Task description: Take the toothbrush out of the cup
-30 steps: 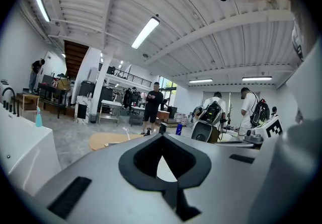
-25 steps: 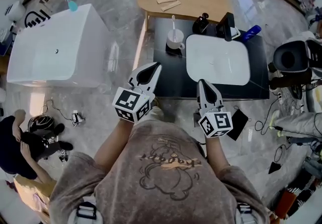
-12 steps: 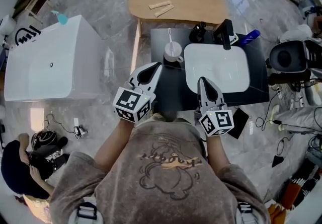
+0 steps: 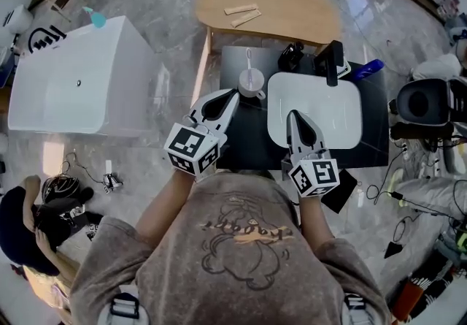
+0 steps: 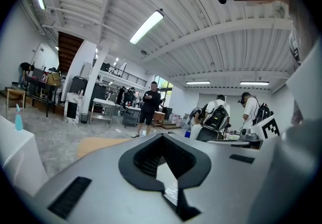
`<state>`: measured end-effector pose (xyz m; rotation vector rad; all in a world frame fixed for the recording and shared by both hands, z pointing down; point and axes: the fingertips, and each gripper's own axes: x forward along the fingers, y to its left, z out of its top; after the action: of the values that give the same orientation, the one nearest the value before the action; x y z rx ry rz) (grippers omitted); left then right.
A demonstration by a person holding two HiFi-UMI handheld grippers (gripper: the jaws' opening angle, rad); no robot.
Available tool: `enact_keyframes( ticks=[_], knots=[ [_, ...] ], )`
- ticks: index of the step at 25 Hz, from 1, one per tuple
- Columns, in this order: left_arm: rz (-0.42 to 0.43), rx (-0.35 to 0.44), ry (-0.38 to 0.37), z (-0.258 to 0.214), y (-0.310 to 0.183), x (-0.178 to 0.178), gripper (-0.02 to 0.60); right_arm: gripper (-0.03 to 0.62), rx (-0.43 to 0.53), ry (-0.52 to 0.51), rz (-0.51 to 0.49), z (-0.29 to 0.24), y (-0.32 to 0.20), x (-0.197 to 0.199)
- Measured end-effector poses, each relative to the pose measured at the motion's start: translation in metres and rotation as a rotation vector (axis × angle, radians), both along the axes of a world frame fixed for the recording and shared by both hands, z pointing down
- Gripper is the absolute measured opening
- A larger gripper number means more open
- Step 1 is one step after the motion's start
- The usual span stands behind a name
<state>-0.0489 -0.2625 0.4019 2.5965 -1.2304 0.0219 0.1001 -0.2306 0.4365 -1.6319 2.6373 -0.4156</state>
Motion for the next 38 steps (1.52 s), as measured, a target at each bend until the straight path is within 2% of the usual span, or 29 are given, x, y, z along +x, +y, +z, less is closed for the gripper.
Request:
enact_keyframes(
  ticks=[11, 16, 21, 26, 30, 38],
  knots=[
    [-0.036, 0.005, 0.003, 0.000, -0.019, 0.007, 0.030, 0.003, 0.020, -0.017, -0.041, 0.000, -0.029, 0.007],
    [-0.043, 0.000, 0.022, 0.002, -0.027, 0.010, 0.112, 0.003, 0.015, -0.017, -0.047, 0.004, -0.035, 0.009],
    [-0.049, -0.010, 0.032, 0.001, -0.029, 0.009, 0.222, 0.003, 0.014, -0.015, -0.058, 0.003, -0.037, 0.006],
    [-0.061, -0.029, 0.027, 0.009, -0.032, 0.007, 0.294, 0.003, 0.008, -0.014, -0.056, 0.004, -0.035, 0.006],
    [-0.048, -0.040, 0.009, 0.014, -0.040, 0.009, 0.314, 0.003, 0.007, -0.018, -0.040, 0.004, -0.035, 0.010],
    [-0.010, -0.091, -0.018, 0.050, -0.072, 0.016, 0.316, 0.003, 0.000, -0.024, 0.003, 0.006, -0.034, 0.023]
  ],
)
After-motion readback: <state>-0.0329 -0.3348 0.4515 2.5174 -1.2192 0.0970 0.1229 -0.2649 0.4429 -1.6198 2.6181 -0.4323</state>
